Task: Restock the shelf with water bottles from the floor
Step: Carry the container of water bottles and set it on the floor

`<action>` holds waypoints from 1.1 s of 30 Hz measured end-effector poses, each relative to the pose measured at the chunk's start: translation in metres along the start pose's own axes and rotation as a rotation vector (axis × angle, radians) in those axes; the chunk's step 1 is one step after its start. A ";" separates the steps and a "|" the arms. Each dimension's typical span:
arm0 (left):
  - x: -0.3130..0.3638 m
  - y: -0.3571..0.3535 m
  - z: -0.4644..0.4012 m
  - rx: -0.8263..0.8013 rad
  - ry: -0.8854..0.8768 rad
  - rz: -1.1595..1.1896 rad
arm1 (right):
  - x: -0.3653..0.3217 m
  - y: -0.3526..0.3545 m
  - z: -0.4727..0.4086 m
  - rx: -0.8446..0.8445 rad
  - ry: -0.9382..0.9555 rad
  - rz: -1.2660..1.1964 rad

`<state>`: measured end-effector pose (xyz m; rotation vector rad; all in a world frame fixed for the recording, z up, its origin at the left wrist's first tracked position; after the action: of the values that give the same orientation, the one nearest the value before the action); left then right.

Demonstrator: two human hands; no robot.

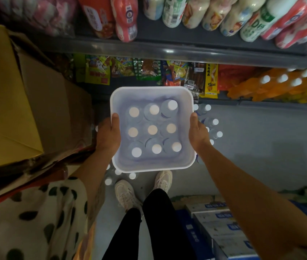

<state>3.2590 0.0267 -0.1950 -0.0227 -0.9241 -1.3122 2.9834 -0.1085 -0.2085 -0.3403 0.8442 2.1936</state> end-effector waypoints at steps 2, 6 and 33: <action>0.005 0.003 -0.001 0.015 -0.027 -0.117 | -0.005 0.000 0.000 -0.005 0.025 0.029; 0.019 0.006 0.003 0.043 -0.069 -0.248 | -0.017 0.005 0.003 0.017 0.111 0.080; 0.097 0.019 0.078 -0.129 -0.537 -0.503 | -0.122 0.007 0.062 -0.053 0.509 0.862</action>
<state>3.2276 -0.0069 -0.0774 -0.2689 -1.3531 -1.8816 3.0626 -0.1383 -0.1014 -0.6720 1.3992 2.9818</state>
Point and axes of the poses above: each hand's wrist, its own z-axis away from the middle knuckle, its own y-axis out of the back of the hand, x = y × z, the point moved 9 cm from there along -z, towards the middle knuckle, and after that the axes turned 6 degrees about -x, right-handed, at the moved point
